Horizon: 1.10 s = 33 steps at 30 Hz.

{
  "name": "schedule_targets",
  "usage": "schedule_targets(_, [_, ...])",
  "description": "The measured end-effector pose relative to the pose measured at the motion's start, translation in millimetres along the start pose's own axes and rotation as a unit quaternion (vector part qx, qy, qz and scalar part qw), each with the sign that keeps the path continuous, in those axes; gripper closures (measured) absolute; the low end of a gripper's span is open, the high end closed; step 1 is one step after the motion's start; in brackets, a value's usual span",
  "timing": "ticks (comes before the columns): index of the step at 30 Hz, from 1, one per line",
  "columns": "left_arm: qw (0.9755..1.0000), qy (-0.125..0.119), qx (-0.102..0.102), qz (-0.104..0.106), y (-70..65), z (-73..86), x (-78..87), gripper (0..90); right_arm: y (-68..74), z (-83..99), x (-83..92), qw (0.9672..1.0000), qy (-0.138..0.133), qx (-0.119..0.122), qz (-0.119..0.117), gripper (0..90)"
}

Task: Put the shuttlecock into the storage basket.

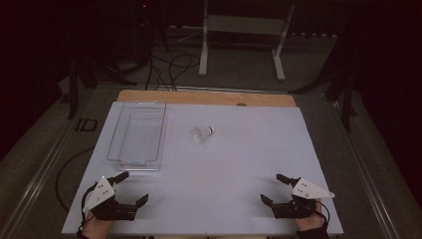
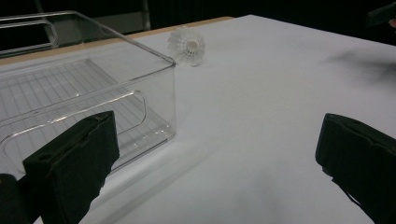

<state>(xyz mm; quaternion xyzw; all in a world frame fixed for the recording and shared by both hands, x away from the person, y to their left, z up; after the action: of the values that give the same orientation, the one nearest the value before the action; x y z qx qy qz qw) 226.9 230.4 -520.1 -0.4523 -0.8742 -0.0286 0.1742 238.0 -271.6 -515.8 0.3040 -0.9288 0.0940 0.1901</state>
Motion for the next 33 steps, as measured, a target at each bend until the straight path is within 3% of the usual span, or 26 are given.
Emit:
schedule_targets(9, [1.0000,0.005,-0.001,0.002,-1.0,-0.1,-1.2,0.3,1.4,-1.3,0.5,1.0000,-0.002,0.002,-0.001,9.5])
schedule_targets(18, [0.9996,0.016,0.005,0.021,-2.5,-1.1,-3.2,0.3,0.4,-2.0,2.8,1.0000,-0.007,0.000,-0.001,9.5])
schedule_targets(23, [0.9997,0.009,0.004,0.021,-2.5,-5.2,-1.8,0.3,2.2,-2.6,3.3,0.9999,-0.008,0.007,-0.002,9.5])
schedule_targets(33, [0.9996,0.017,0.002,0.023,-7.6,-19.5,-1.4,0.3,2.6,-2.7,3.5,1.0000,-0.009,0.004,0.000,9.5])
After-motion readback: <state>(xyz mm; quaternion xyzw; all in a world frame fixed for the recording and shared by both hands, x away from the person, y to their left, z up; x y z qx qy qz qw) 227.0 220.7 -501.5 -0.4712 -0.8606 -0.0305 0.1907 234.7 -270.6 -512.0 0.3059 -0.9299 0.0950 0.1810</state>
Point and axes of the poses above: each handheld gripper's, and its own axes: x roughly backward along the jaws, z roughly out of its underside, y roughly to its left, the point moved 3 cm from there along -x, roughly forward along the jaws, and after that the axes turned 11 degrees about z, right-handed, at the moved point
